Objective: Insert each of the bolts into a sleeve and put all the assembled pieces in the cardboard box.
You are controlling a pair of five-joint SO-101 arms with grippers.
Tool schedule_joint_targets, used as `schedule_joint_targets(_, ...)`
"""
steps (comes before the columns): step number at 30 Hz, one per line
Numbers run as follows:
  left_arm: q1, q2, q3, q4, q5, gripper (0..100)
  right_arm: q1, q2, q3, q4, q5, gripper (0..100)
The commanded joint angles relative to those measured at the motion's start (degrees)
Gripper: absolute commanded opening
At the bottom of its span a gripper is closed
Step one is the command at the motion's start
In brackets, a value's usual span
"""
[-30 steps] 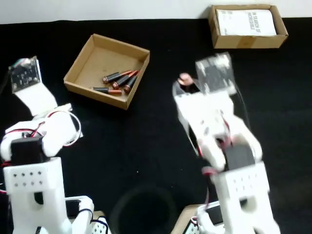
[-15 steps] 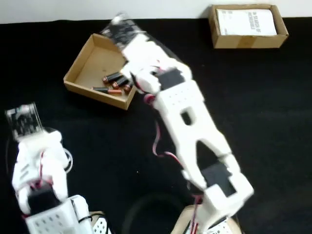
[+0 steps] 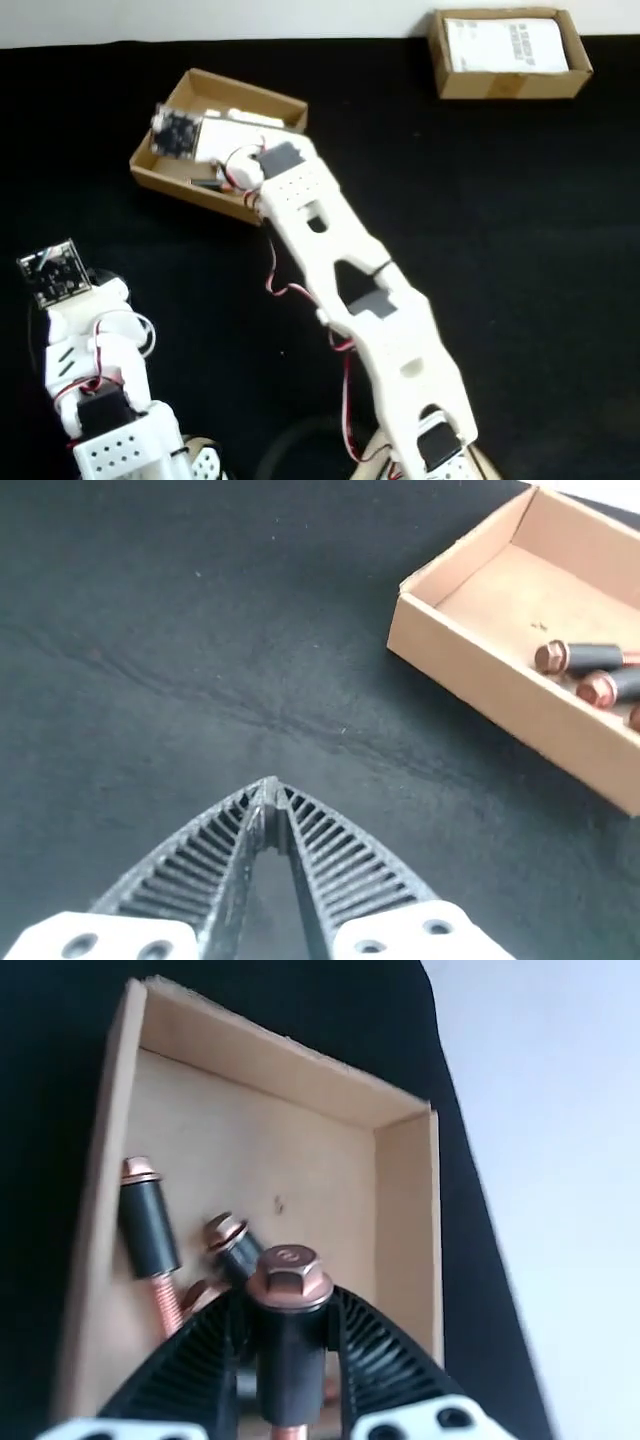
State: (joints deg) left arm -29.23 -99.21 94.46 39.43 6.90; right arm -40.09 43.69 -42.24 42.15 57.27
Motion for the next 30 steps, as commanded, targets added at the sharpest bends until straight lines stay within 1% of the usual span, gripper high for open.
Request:
schedule_joint_targets(1,0.8,0.7,3.2,-8.6,3.8,1,-1.9,2.9,-7.8,-6.0,6.4,0.7)
schedule_joint_targets(5,0.9,0.6,2.9,-8.4,8.4,1,-2.4,9.5,-10.6,-9.0,9.5,0.7)
schedule_joint_targets(8,1.6,0.5,3.0,-2.9,13.8,1,-2.9,14.0,-12.5,-10.2,9.7,0.7)
schedule_joint_targets(10,3.1,0.3,3.0,-1.6,15.0,1,-3.4,16.0,-13.2,-9.9,9.4,1.3)
schedule_joint_targets(11,3.6,0.3,3.0,-1.7,15.0,1,-3.6,16.6,-13.6,-8.8,9.4,1.9)
schedule_joint_targets(13,4.2,0.3,3.0,-1.7,15.0,1,-4.3,16.7,-14.5,-3.6,9.1,7.0)
schedule_joint_targets(14,4.4,0.3,3.0,-1.7,15.0,1,-4.6,16.5,-15.1,-0.5,7.3,10.6)
schedule_joint_targets(16,4.4,0.3,3.0,-1.7,15.0,1,-5.1,16.5,-17.5,5.1,1.1,15.5)
schedule_joint_targets(23,4.4,0.3,3.0,-1.7,15.0,1,-6.2,16.6,-32.2,19.3,-19.3,15.9)
schedule_joint_targets(26,4.4,0.7,3.0,-1.7,15.0,1,-5.0,16.6,-41.5,26.3,-27.0,12.4)
schedule_joint_targets(30,4.5,0.7,3.0,-1.7,15.0,1,-4.1,16.6,-58.8,39.2,-30.4,0.8)
